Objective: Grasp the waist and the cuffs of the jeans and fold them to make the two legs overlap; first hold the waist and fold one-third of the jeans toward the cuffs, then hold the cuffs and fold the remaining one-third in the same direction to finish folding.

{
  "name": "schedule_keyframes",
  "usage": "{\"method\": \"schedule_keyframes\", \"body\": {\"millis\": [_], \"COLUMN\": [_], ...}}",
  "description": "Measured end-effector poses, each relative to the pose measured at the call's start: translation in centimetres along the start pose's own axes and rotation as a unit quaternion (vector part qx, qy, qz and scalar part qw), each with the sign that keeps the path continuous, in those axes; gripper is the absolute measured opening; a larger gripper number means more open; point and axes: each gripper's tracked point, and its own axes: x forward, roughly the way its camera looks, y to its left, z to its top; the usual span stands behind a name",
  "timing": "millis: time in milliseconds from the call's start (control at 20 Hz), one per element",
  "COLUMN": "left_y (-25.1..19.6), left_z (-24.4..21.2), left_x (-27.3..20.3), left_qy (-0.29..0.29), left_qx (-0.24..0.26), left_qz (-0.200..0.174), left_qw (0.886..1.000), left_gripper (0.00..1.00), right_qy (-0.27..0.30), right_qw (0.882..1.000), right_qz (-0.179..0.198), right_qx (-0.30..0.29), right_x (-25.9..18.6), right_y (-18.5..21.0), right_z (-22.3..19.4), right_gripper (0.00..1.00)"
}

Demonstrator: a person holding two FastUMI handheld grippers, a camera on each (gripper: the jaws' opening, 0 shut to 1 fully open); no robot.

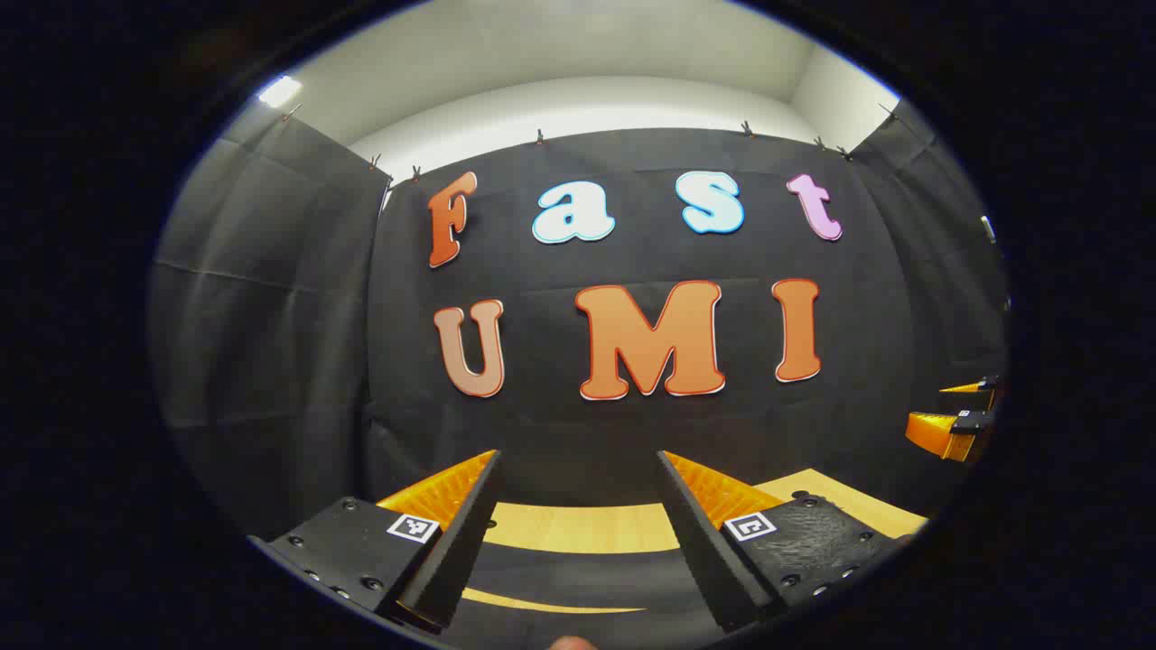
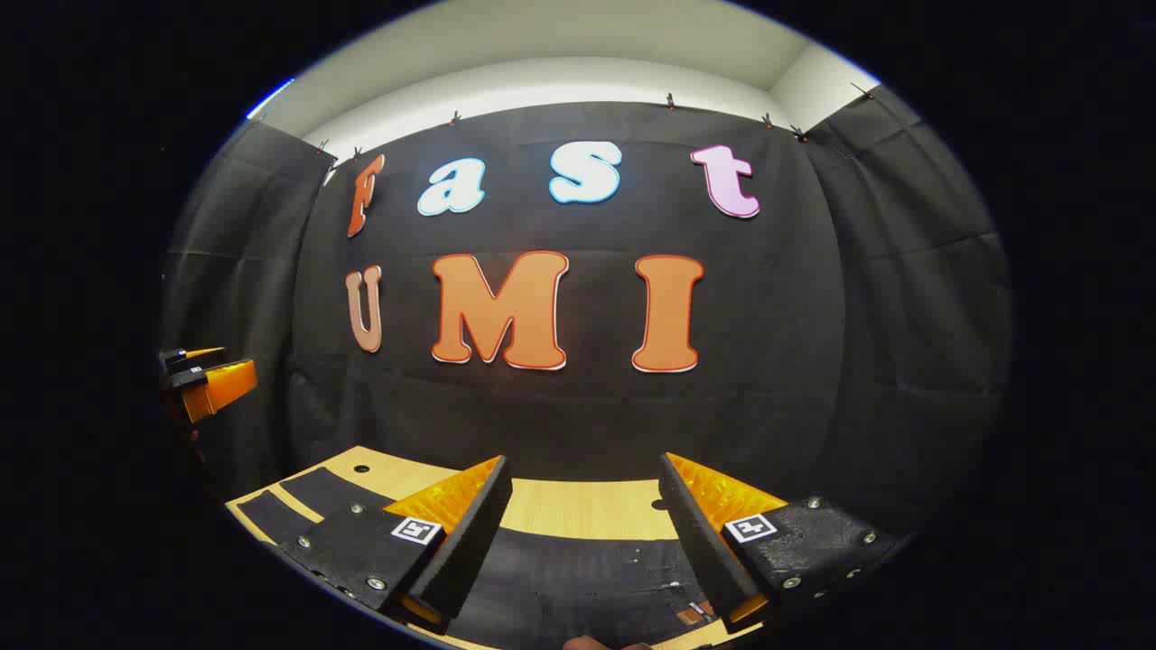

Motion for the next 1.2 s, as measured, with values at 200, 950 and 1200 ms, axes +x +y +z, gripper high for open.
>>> {"method": "schedule_keyframes", "body": {"millis": [200,950,1200], "left_y": [1.6,10.4,17.3], "left_z": [-0.4,-7.2,-12.3], "left_x": [-0.1,2.2,4.0], "left_qy": [0.000,0.077,0.150], "left_qx": [0.003,-0.015,-0.036], "left_qz": [0.038,0.069,0.082], "left_qw": [0.999,0.995,0.985], "left_gripper": [0.99,0.99,0.99], "right_qy": [0.008,0.079,0.133], "right_qw": [1.000,0.997,0.985], "right_qz": [0.021,-0.011,-0.093], "right_qx": [-0.008,0.022,0.055], "right_x": [1.5,2.9,2.5], "right_y": [0.0,2.4,0.7], "right_z": [-1.1,-5.4,-8.0], "right_gripper": [1.00,0.98,0.98]}}
